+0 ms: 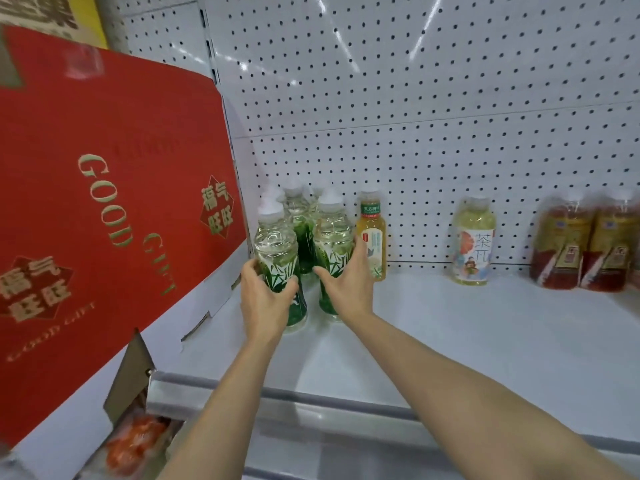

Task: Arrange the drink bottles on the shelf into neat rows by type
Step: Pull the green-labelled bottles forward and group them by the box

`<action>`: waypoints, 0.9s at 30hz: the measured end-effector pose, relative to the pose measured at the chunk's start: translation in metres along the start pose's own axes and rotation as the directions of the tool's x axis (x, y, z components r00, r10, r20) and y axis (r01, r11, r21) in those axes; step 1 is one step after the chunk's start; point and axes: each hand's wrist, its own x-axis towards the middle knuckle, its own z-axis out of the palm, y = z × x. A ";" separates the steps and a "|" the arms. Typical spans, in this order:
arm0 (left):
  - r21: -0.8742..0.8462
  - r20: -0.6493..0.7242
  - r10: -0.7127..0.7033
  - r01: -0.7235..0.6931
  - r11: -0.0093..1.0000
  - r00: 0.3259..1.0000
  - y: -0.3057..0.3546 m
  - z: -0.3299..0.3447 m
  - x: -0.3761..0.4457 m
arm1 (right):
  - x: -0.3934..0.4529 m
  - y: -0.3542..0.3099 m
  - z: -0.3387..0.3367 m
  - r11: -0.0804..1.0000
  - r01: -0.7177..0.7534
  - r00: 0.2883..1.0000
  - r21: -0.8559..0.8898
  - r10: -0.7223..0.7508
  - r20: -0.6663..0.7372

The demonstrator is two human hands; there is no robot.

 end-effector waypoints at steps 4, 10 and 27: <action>-0.005 0.005 0.034 -0.034 0.999 0.999 -0.010 0.005 0.013 | 0.011 0.002 0.011 1.000 -0.006 1.000 0.030 0.006 0.001; 0.137 0.048 0.029 -0.036 0.990 0.998 -0.024 -0.001 0.018 | 0.003 0.017 0.030 0.981 -0.155 0.987 -0.114 0.159 0.032; 0.367 -0.033 0.181 -0.156 0.917 0.983 -0.011 0.004 0.009 | 0.009 0.021 0.015 0.937 -0.095 0.989 -0.336 0.127 0.076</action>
